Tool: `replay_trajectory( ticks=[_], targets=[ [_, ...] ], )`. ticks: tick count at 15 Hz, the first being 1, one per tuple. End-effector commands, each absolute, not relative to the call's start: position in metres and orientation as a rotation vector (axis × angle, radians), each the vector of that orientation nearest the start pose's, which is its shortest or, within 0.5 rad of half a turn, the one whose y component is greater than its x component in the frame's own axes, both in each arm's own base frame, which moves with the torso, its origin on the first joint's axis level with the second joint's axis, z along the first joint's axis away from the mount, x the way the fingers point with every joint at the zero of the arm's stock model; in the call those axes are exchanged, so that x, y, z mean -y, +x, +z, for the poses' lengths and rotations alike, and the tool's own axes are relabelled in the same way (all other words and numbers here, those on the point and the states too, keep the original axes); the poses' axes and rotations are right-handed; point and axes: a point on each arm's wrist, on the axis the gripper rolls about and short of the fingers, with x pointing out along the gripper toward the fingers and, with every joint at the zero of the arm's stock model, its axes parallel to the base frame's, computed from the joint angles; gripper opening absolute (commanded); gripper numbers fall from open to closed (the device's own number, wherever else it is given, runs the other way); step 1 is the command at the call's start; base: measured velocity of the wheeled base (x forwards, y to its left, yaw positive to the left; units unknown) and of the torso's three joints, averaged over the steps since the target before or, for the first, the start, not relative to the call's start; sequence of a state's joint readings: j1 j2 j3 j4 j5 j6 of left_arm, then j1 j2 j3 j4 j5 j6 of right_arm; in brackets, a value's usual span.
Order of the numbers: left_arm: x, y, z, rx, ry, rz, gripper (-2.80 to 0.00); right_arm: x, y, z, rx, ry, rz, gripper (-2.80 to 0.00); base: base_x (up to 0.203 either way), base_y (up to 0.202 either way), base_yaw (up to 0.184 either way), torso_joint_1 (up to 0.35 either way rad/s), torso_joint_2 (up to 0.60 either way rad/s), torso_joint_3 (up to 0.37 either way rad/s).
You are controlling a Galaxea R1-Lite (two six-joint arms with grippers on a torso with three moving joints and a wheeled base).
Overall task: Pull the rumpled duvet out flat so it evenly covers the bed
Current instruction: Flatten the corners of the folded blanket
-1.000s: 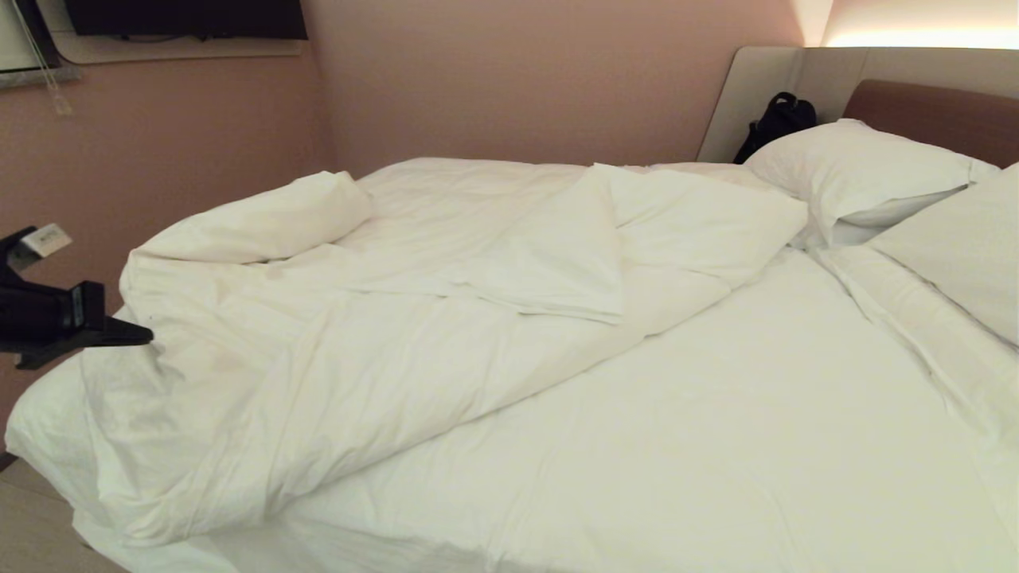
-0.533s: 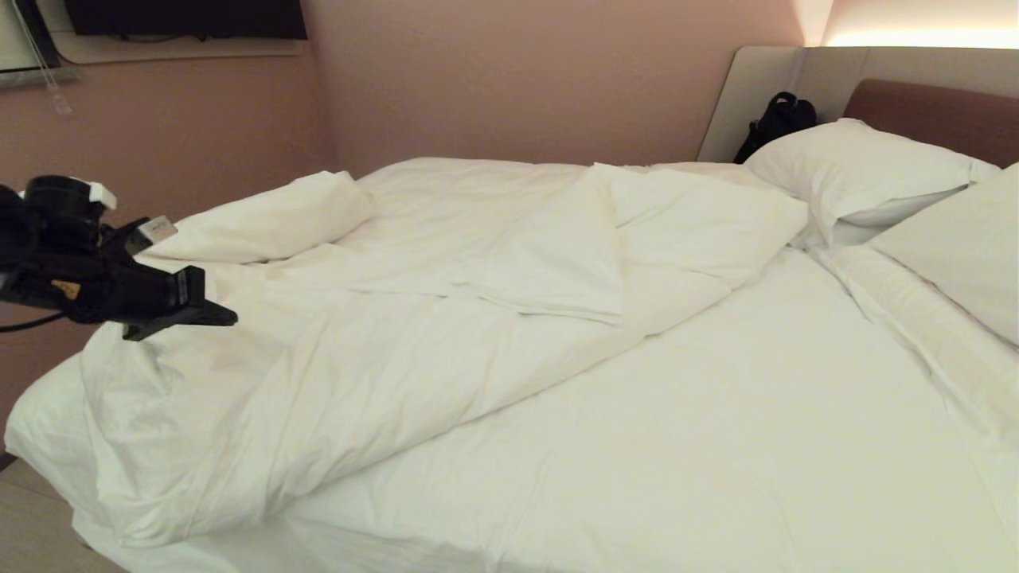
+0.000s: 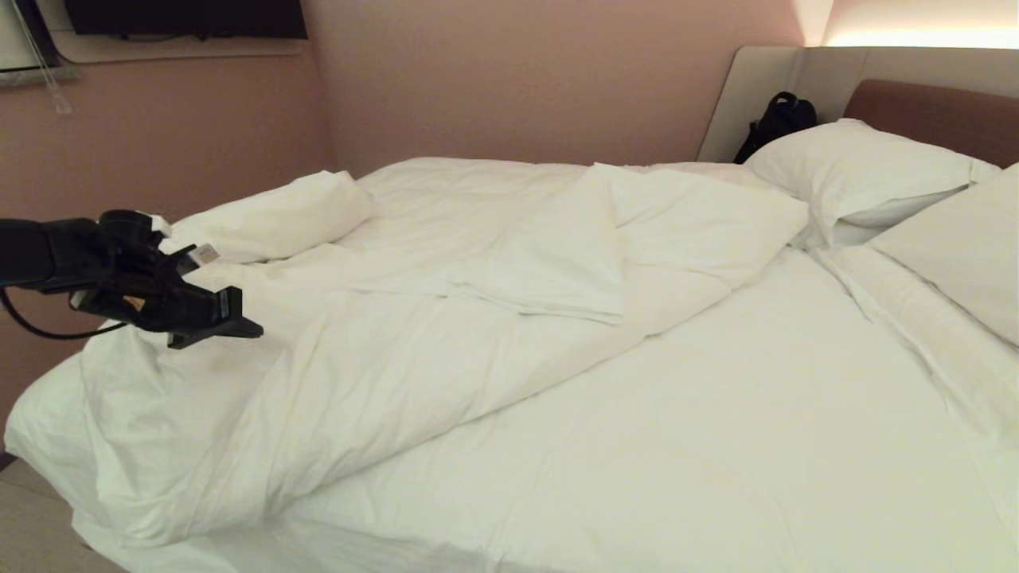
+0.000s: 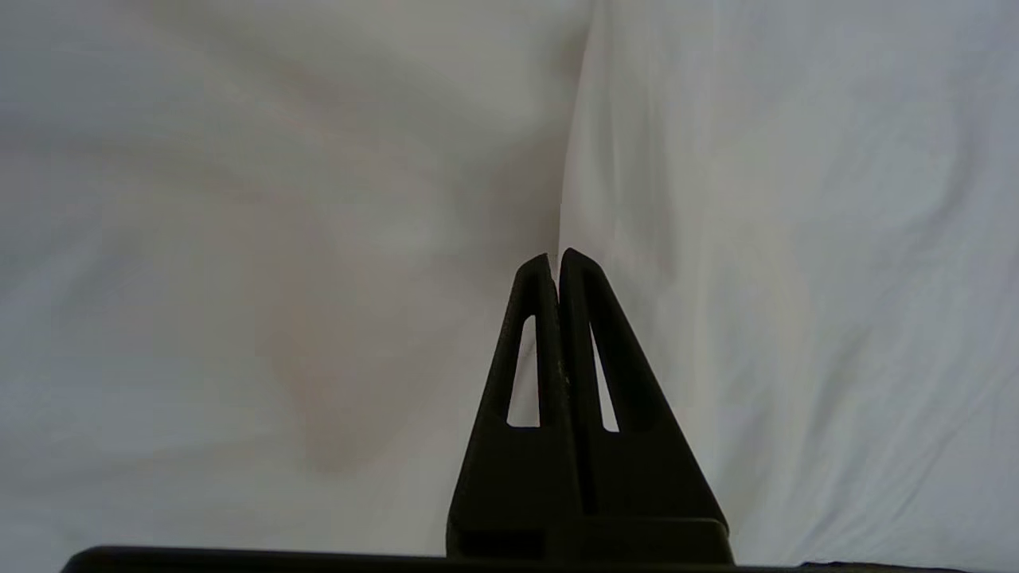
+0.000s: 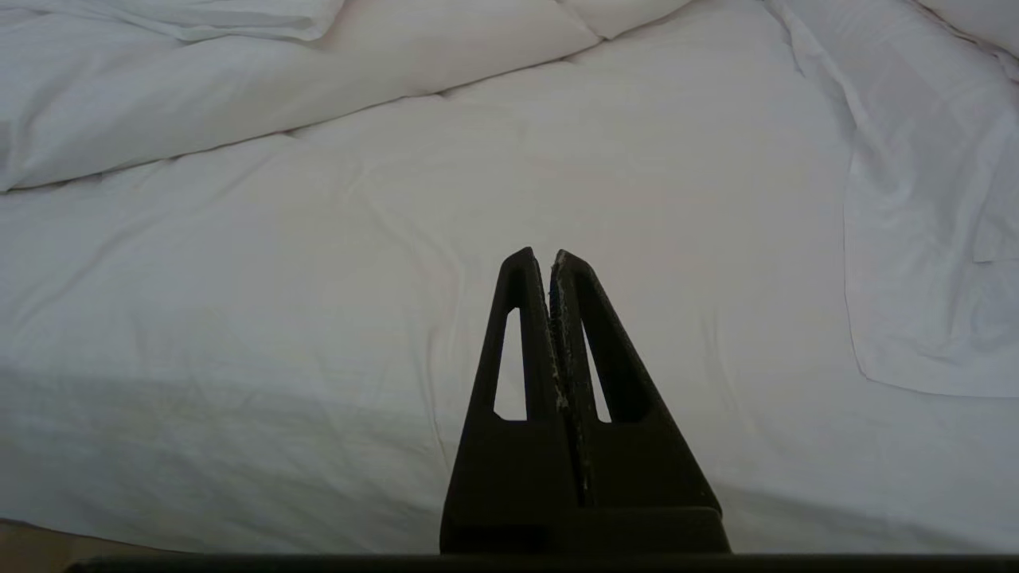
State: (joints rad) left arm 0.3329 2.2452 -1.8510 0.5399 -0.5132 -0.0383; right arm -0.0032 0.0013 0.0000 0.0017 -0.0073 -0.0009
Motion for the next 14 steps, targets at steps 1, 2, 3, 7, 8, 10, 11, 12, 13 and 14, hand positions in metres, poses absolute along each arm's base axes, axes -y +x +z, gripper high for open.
replay_trajectory(
  ticks=[1,2,3,7,8,10,11,12,13,14],
  targets=[
    [-0.133,0.424,0.142,-0.884,-0.431,-0.155,-2.8,0.0,-0.023,0.075,-0.003,-0.002,-0.011,-2.8,0.0,0.0,0.0,0.0,0.0,0.0],
    [-0.133,0.425,0.141,-0.886,-0.432,-0.157,-2.8,0.0,-0.023,0.075,-0.003,-0.002,-0.011,-2.8,0.0,0.0,0.0,0.0,0.0,0.0],
    [-0.132,0.426,0.14,-0.885,-0.429,-0.16,-2.8,0.0,-0.023,0.075,-0.003,0.0,-0.011,-2.8,0.0,0.0,0.0,0.0,0.0,0.0],
    [-0.129,0.427,0.14,-0.884,-0.434,-0.176,-2.8,0.0,-0.023,0.075,-0.003,-0.002,-0.011,-2.8,0.0,0.0,0.0,0.0,0.0,0.0],
    [-0.128,0.427,0.141,-0.883,-0.435,-0.178,-2.8,0.0,-0.023,0.075,-0.003,-0.001,-0.011,-2.8,0.0,0.0,0.0,0.0,0.0,0.0],
    [-0.128,0.426,0.145,-0.875,-0.438,-0.188,0.0,0.0,-0.023,0.075,-0.003,0.0,-0.011,-2.8,0.0,0.0,0.0,0.0,0.0,0.0],
    [-0.127,0.425,0.147,-0.868,-0.443,-0.203,0.0,0.0,-0.023,0.075,-0.003,-0.002,-0.011,-2.8,0.0,0.0,0.0,0.0,0.0,0.0],
    [-0.127,0.425,0.149,-0.859,-0.45,-0.218,0.0,0.0,-0.023,0.075,-0.003,-0.002,-0.011,-2.8,0.0,0.0,0.0,0.0,0.0,0.0],
    [-0.125,0.427,0.149,-0.858,-0.454,-0.228,0.0,0.0,-0.023,0.075,-0.003,0.0,-0.011,-2.8,0.0,0.0,0.0,0.0,0.0,0.0],
    [-0.122,0.43,0.146,-0.861,-0.452,-0.236,0.0,0.0,-0.023,0.075,-0.003,-0.002,-0.011,-2.8,0.0,0.0,0.0,0.0,0.0,0.0]
  ],
)
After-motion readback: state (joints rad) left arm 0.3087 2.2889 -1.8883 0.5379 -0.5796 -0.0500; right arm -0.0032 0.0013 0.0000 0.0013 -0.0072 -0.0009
